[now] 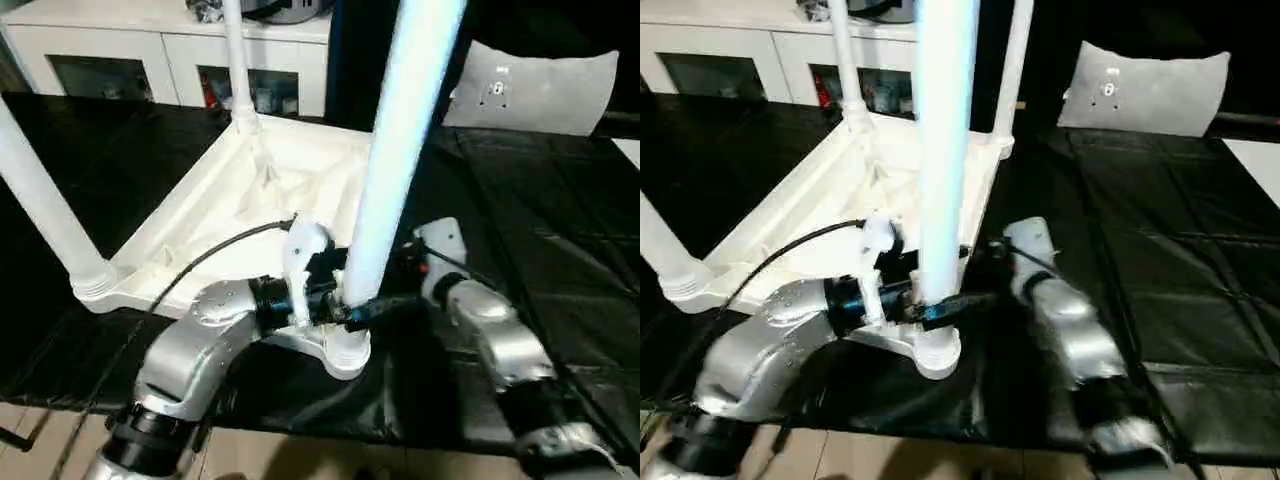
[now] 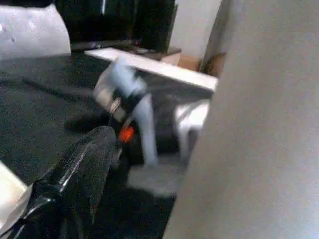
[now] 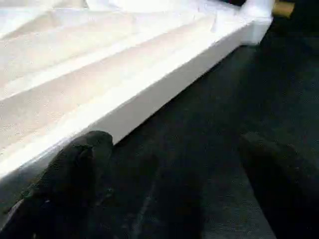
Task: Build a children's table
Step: Rotate table base, then rotate leg to tighten
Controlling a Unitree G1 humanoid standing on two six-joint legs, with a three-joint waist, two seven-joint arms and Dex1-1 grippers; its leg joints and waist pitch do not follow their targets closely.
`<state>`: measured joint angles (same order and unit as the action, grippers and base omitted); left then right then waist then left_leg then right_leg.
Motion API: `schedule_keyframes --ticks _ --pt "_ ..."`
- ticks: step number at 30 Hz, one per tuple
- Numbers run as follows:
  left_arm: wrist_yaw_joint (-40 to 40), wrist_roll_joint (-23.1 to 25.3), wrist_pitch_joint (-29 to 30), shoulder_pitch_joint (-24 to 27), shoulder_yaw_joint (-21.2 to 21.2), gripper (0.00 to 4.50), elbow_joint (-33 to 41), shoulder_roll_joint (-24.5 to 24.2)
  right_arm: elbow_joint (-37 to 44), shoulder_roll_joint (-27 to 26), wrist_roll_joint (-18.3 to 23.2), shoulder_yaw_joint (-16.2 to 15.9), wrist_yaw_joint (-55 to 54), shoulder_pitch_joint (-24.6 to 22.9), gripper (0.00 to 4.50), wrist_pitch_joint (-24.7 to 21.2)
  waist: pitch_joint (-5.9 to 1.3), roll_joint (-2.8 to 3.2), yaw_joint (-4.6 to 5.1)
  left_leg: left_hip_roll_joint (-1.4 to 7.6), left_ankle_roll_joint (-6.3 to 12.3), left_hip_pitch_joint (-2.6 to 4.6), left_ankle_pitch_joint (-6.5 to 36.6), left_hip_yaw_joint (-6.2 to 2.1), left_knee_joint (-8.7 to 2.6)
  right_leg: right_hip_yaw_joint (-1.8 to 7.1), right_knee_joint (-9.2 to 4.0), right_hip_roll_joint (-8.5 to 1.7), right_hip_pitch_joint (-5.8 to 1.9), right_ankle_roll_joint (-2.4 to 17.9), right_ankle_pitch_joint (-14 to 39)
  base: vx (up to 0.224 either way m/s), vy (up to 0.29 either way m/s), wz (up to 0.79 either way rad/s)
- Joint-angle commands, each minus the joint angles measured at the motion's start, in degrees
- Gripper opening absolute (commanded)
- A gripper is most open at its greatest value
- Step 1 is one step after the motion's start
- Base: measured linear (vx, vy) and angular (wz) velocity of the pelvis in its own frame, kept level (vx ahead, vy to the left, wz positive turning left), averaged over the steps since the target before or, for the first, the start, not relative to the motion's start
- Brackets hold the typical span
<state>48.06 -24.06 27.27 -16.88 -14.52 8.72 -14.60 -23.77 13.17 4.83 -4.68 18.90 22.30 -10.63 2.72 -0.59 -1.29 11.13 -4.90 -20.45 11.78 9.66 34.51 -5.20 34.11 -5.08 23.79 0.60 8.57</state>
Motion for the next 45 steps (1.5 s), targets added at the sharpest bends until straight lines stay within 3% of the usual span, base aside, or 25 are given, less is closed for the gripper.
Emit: schedule_keyframes --ticks 1,3,4,8,11,13,15,17,24,31,32,34,38,39,45 --pt "1.8 -0.3 1.0 1.6 0.7 4.37 1.4 -2.1 4.8 0.3 3.3 1.5 3.2 -1.2 4.50 -1.1 -3.50 0.02 -0.29 1.28 2.00 -0.46 11.2 -0.01 -4.16 2.61 -4.02 -2.34 -3.69 7.7 18.7 0.000 0.000 0.00" --pt "6.5 -1.3 1.7 4.5 1.1 4.37 3.5 -7.1 11.2 2.4 5.2 2.2 6.0 -3.9 4.50 -2.9 -3.39 0.07 -0.40 1.36 2.12 -0.15 12.7 -0.11 -4.28 2.59 -4.33 -2.31 -3.44 6.9 21.6 0.000 0.000 0.00" --pt "6.8 -1.4 1.7 4.6 1.1 4.37 3.7 -7.4 11.6 2.6 5.3 2.2 6.2 -4.1 4.50 -2.8 -3.35 0.08 -0.35 1.44 2.13 -0.36 12.7 -0.18 -4.37 2.64 -4.23 -2.35 -3.55 6.8 21.8 0.000 0.000 0.00" --pt "9.9 -1.7 2.0 5.4 1.1 4.37 3.8 -11.5 17.0 5.0 7.9 2.1 10.7 -6.8 4.50 -4.9 -2.99 0.40 -0.61 1.47 1.47 0.48 15.6 -0.07 -4.58 2.62 -4.77 -2.08 -2.75 6.5 24.6 0.000 0.000 0.00" --pt "13.1 1.2 -2.0 3.6 1.2 4.37 -0.6 -15.1 22.9 10.3 10.1 -0.5 19.4 -10.3 4.50 -6.6 -2.81 0.34 -0.95 1.37 1.73 0.66 17.8 -0.22 -4.70 2.61 -5.08 -2.13 -2.78 5.2 27.3 0.000 0.000 0.00" --pt "14.5 3.5 -5.3 2.0 0.7 4.13 -3.7 -16.5 25.2 12.6 10.7 -1.2 22.6 -11.8 4.50 -6.8 -2.54 0.19 -0.96 1.04 1.81 0.63 19.4 -0.33 -4.69 2.26 -6.06 -2.13 -2.72 2.7 32.6 0.000 0.000 0.00" --pt "16.2 7.4 -10.5 -1.4 -0.8 4.13 -8.9 -17.9 28.6 16.0 11.6 -2.0 26.9 -13.9 4.50 -7.6 -2.69 -0.25 -0.89 1.00 1.72 0.34 18.4 -0.61 -4.70 2.19 -6.42 -2.31 -2.89 1.1 34.3 0.000 0.000 0.00" --pt "17.2 8.6 -12.2 -3.2 -1.7 3.80 -11.2 -18.1 30.1 17.7 12.4 -2.2 28.8 -14.8 4.50 -8.3 -2.77 -0.37 -0.85 1.01 1.86 0.27 17.9 -0.69 -4.65 2.18 -6.40 -2.49 -2.93 0.8 34.5 0.000 0.000 0.00" --pt "24.5 13.5 -19.0 -9.9 -6.9 3.28 -21.3 -18.5 36.8 24.7 14.8 -2.3 36.0 -18.8 4.50 -10.8 -3.12 -0.35 -0.95 1.34 2.66 -0.07 15.1 -0.73 -4.68 2.34 -5.89 -2.83 -3.21 2.8 30.2 0.000 0.000 0.00" --pt "28.5 17.3 -23.7 -13.5 -10.8 2.77 -28.5 -17.0 40.6 26.9 15.4 -2.7 37.5 -20.1 4.50 -12.6 -3.35 0.04 -1.30 1.74 2.91 0.06 12.5 -0.53 -4.65 2.60 -4.97 -2.91 -3.52 7.2 22.7 0.000 0.000 0.00" --pt "28.6 17.5 -24.3 -14.0 -10.9 2.51 -29.5 -16.7 40.9 27.2 15.5 -2.8 37.7 -20.2 4.50 -13.0 -3.35 -0.04 -1.34 1.68 2.90 0.11 12.9 -0.45 -4.59 2.57 -5.07 -2.95 -3.61 7.3 22.9 0.000 0.000 0.00" --pt "29.2 18.4 -26.1 -15.1 -11.2 2.46 -32.0 -16.1 41.8 27.5 15.8 -3.1 38.1 -20.7 4.50 -13.7 -3.25 -0.18 -1.42 1.55 2.94 0.12 13.6 -0.40 -4.56 2.48 -5.38 -3.01 -3.63 6.9 24.8 0.000 0.000 0.00" --pt "30.4 20.2 -28.0 -16.4 -12.2 2.00 -34.7 -16.2 43.0 27.7 15.8 -4.3 38.7 -21.7 4.50 -14.3 -3.21 0.11 -1.56 1.74 2.24 0.15 14.6 -0.66 -4.74 2.42 -5.52 -3.18 -3.64 6.1 26.7 0.000 0.000 0.00" --pt "30.6 20.4 -28.3 -16.6 -12.2 1.97 -35.1 -16.2 43.1 27.7 15.6 -4.6 38.7 -21.8 4.50 -14.3 -3.20 -0.13 -1.59 1.70 2.23 0.28 15.0 -0.62 -4.68 2.40 -5.62 -3.22 -3.52 6.0 27.3 0.000 0.000 0.00" --pt "31.8 22.0 -31.4 -17.6 -12.9 1.52 -37.8 -16.3 43.3 27.5 15.2 -5.2 38.5 -21.6 4.50 -14.5 -3.24 0.03 -1.86 1.74 2.16 0.34 15.0 -0.68 -4.71 2.41 -5.64 -3.25 -3.46 5.9 27.4 0.000 0.000 0.00"
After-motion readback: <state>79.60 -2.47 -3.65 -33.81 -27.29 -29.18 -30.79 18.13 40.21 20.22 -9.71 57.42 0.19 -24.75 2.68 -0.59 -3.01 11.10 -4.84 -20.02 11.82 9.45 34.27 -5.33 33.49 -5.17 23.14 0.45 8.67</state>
